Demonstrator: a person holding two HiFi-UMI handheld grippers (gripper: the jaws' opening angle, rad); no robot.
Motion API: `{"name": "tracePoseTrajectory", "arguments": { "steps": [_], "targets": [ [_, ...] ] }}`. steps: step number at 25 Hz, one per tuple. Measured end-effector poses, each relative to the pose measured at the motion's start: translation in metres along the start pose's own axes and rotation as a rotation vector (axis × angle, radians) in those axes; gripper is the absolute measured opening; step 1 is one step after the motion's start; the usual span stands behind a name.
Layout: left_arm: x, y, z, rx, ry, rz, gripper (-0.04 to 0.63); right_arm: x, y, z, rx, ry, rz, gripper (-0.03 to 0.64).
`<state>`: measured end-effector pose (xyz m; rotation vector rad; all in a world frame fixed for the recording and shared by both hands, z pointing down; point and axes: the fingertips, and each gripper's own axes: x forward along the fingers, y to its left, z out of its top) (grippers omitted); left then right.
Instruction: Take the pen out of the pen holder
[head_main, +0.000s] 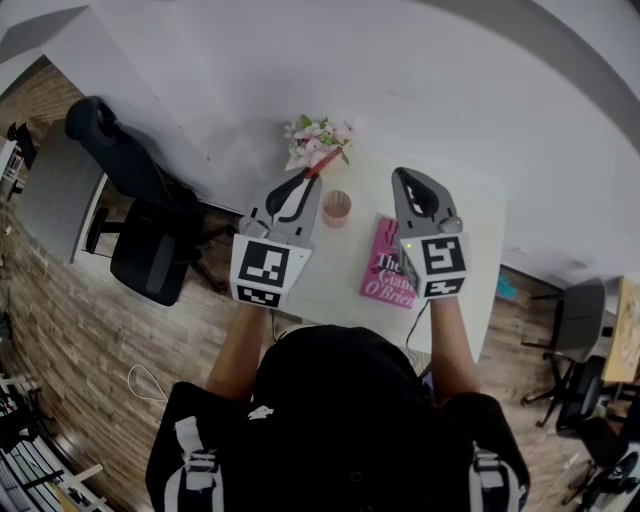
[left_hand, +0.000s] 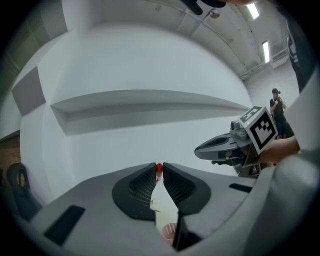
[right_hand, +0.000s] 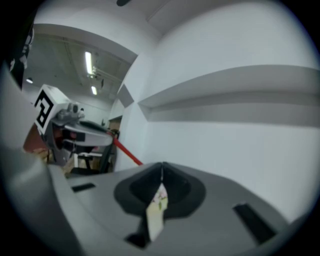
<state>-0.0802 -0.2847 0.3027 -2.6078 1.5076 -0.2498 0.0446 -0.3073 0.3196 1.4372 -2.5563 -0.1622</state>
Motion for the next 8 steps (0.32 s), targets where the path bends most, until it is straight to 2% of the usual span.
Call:
{"name": "tracePoseTrajectory", "arguments": {
  "steps": [8],
  "targets": [
    [0.0028, -0.0043, -0.0051, -0.012, 0.003, -0.008, 0.055, 0.0007, -0.0009, -0.0067, 0.003, 0.018, -0.003, 0.035]
  ]
}}
